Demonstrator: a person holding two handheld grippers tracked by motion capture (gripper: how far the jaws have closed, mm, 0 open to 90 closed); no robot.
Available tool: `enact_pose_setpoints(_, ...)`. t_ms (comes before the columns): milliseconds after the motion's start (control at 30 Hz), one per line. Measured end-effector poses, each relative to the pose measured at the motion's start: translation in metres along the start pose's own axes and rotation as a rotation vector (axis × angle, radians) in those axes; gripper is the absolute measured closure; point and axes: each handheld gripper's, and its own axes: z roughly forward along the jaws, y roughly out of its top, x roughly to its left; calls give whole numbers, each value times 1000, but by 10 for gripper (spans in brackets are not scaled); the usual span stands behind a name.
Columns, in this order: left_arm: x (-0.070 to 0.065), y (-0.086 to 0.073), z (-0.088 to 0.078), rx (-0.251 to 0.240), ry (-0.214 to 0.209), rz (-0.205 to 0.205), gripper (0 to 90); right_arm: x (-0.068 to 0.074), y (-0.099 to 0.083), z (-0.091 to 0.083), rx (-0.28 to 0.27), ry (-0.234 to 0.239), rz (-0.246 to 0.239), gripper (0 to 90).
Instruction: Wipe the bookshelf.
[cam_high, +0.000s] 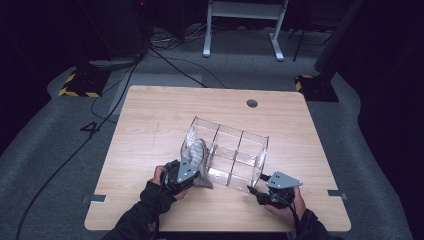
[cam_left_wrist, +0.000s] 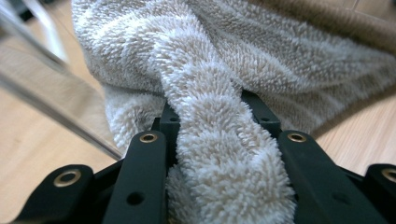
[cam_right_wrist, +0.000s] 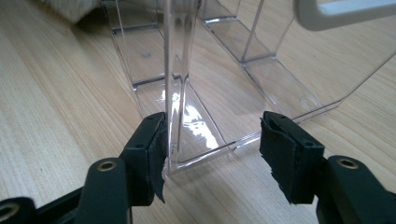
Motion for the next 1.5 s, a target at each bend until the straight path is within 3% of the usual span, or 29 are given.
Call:
enact_pose_setpoints(300, 3, 40, -45, -253, 28, -25, 670, 1, 1, 1, 1, 2, 1, 422)
enact_pose_setpoints(500, -1, 64, -47, -342, 0, -32, 670, 1, 1, 2, 0, 2, 3, 423)
enact_pose_setpoints(600, -13, 71, -37, -328, -34, 13, 670, 1, 1, 1, 0, 4, 0, 423)
enact_pose_setpoints(667, -21, 71, -27, -292, -35, 37, 670, 1, 1, 1, 0, 6, -3, 424)
enact_pose_setpoints(833, -22, 61, -5, -223, -51, 16, 670, 1, 1, 0, -1, 9, -6, 425)
enact_pose_setpoints(1000, -29, 53, 10, -169, -53, 42, 671, 1, 1, 1, -4, 7, -4, 423)
enact_pose_setpoints(1167, -42, 45, 23, -102, -48, 128, 671, 2, 1, 1, -2, 9, -9, 423)
enact_pose_setpoints(1367, -43, 29, 35, -40, -108, 124, 672, 2, 0, 2, 0, 8, -10, 422)
enact_pose_setpoints(1500, -45, 15, 47, 49, -144, 135, 672, 4, 0, 3, 6, 14, -10, 422)
